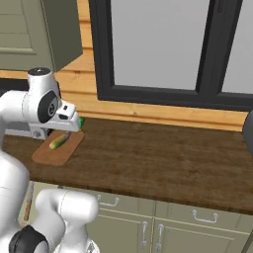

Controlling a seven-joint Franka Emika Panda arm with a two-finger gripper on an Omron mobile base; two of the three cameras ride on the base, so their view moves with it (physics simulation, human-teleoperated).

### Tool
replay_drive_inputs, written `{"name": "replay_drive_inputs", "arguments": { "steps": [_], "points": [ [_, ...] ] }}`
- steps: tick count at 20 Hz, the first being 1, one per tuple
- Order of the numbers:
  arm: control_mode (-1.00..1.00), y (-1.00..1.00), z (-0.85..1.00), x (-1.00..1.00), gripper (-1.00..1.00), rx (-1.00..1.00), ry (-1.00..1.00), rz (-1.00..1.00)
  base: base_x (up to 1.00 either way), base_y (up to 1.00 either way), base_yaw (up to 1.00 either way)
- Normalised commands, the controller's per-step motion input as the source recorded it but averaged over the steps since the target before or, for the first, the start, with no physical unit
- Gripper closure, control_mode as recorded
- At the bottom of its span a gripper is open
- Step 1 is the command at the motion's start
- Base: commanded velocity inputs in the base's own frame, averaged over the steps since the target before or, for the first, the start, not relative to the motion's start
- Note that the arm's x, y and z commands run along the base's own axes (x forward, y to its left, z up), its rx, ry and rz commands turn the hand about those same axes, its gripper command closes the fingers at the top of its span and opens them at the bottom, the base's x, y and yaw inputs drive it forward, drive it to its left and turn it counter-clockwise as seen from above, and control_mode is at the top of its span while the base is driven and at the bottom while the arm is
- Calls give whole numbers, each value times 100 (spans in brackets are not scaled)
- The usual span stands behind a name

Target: Place the appropriate cutting tool for cutting the cucumber skin on the cutting board.

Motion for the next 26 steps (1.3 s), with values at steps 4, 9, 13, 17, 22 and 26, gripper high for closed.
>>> {"name": "replay_drive_inputs", "arguments": {
  "steps": [4,9,13,17,22,26],
  "points": [
    [-100,100,-42,-57,-100,0,12,-3,0,0,0],
    [-100,100,-48,-75,-100,0,11,0,0,0,0],
    [-100,97,-28,-58,-100,0,15,0,0,0,0],
    [-100,89,-48,-26,-100,0,16,0,0,0,0],
    [-100,28,-52,-6,-100,-3,0,0,0,0,0],
    [-100,2,-68,-8,-100,-4,0,0,0,0,0]
  ]
}}
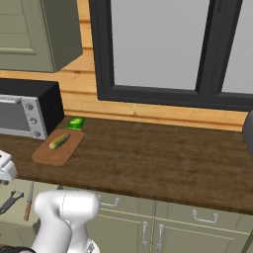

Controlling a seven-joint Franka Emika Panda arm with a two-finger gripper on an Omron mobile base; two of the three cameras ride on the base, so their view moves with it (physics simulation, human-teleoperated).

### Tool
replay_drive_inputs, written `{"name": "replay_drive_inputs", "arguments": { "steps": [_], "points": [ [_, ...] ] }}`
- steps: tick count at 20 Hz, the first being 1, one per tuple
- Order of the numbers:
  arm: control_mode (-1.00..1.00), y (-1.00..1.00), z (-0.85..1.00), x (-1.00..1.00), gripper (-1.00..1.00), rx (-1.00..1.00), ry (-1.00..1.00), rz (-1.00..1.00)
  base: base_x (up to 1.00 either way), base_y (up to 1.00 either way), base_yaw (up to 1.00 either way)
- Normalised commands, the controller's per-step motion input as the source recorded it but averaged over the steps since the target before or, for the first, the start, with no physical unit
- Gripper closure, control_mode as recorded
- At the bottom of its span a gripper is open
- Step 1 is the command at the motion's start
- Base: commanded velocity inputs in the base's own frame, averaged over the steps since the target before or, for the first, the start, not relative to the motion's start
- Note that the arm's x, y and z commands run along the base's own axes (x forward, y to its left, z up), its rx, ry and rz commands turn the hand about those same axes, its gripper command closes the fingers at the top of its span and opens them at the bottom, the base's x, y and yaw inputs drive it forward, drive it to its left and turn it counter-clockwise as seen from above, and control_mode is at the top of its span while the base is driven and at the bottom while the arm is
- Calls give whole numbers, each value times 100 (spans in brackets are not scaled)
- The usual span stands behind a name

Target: Place the appropriate cutting tool for cutting the cucumber skin on the cutting board.

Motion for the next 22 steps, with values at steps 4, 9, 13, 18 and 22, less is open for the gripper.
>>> {"name": "replay_drive_inputs", "arguments": {
  "steps": [4,9,13,18,22],
  "points": [
    [-100,3,-63,0,-100,-7,0,0,0,0,0],
    [-100,10,-62,2,-100,-6,2,0,0,0,0],
    [-100,36,-67,9,-100,-4,13,0,0,0,0],
    [-100,43,-65,0,-100,0,19,0,0,0,0],
    [-100,38,-50,0,-100,-4,17,1,0,0,0]
  ]
}}
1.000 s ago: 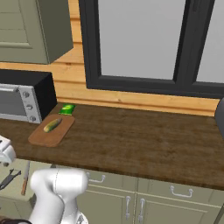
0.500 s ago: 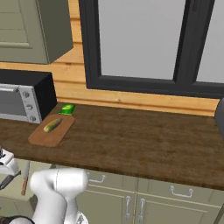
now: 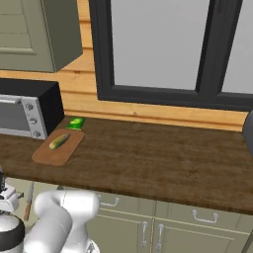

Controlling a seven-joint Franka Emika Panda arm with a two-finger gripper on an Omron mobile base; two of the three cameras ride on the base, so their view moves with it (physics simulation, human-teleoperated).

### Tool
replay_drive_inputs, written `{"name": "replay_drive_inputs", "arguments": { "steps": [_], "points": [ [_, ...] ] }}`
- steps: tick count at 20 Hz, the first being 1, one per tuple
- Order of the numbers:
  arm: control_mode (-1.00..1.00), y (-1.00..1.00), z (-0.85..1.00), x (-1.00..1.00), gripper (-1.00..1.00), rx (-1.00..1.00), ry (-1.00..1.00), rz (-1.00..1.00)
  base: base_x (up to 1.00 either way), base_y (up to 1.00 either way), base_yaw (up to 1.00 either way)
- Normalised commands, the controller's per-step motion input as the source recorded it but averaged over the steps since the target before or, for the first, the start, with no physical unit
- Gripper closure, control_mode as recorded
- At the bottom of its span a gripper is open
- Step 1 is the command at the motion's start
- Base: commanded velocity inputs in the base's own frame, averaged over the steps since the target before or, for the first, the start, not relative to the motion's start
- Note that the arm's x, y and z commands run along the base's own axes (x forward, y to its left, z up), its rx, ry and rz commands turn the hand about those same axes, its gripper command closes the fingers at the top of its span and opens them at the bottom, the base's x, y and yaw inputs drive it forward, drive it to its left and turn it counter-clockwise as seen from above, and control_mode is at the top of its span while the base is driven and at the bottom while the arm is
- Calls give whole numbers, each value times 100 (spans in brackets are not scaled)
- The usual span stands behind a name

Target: Place the appropriate cutting tool for cutting the cucumber skin on the cutting board.

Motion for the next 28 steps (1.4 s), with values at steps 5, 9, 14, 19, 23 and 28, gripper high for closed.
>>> {"name": "replay_drive_inputs", "arguments": {
  "steps": [5,9,14,19,23,28],
  "points": [
    [-100,29,-27,0,-100,-11,7,4,0,0,0],
    [-100,22,-14,-3,-100,-13,2,5,0,0,0],
    [-100,15,-3,-29,-100,-11,4,2,0,0,0],
    [-100,8,-8,-38,-100,-8,5,0,0,0,0],
    [-100,6,-13,-41,-100,-8,3,0,0,0,0],
    [-100,0,-1,-19,-100,-4,0,0,0,0,0]
  ]
}}
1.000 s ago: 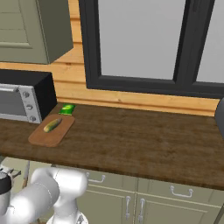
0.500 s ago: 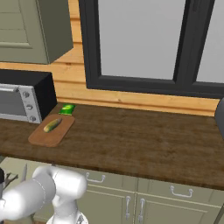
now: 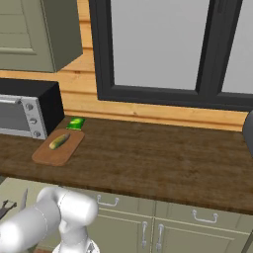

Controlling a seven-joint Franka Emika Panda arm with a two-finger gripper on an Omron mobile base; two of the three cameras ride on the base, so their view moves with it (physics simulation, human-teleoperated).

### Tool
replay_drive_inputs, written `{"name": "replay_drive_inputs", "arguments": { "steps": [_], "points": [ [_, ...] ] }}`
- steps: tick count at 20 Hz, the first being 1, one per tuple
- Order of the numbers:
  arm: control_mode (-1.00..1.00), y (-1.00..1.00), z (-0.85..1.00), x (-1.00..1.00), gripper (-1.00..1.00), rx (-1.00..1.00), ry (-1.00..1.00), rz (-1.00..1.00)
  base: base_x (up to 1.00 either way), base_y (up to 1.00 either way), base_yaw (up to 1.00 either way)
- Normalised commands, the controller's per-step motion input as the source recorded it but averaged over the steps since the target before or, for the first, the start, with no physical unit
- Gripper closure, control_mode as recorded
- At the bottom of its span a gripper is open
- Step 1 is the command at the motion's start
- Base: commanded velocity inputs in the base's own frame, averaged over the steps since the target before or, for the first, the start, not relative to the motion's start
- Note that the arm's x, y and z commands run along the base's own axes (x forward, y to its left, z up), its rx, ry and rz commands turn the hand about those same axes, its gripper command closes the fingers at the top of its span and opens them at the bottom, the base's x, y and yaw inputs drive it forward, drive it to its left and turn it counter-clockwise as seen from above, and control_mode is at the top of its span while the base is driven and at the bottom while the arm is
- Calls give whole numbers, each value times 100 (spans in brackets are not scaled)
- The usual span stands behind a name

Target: Place the appropriate cutting tool for cutting the cucumber skin on the cutting board.

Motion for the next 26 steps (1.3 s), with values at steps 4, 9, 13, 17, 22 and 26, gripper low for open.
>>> {"name": "replay_drive_inputs", "arguments": {
  "steps": [4,9,13,17,22,26],
  "points": [
    [-100,-1,9,9,-100,0,0,0,0,0,0],
    [-100,-23,12,56,-100,0,0,-2,0,0,0],
    [-100,-22,0,25,-100,0,-6,0,0,0,0],
    [-100,1,-15,5,-100,0,-22,-2,0,0,0],
    [-100,0,0,0,-100,0,-24,0,0,0,0],
    [-100,0,0,0,-100,0,-20,0,0,0,0]
  ]
}}
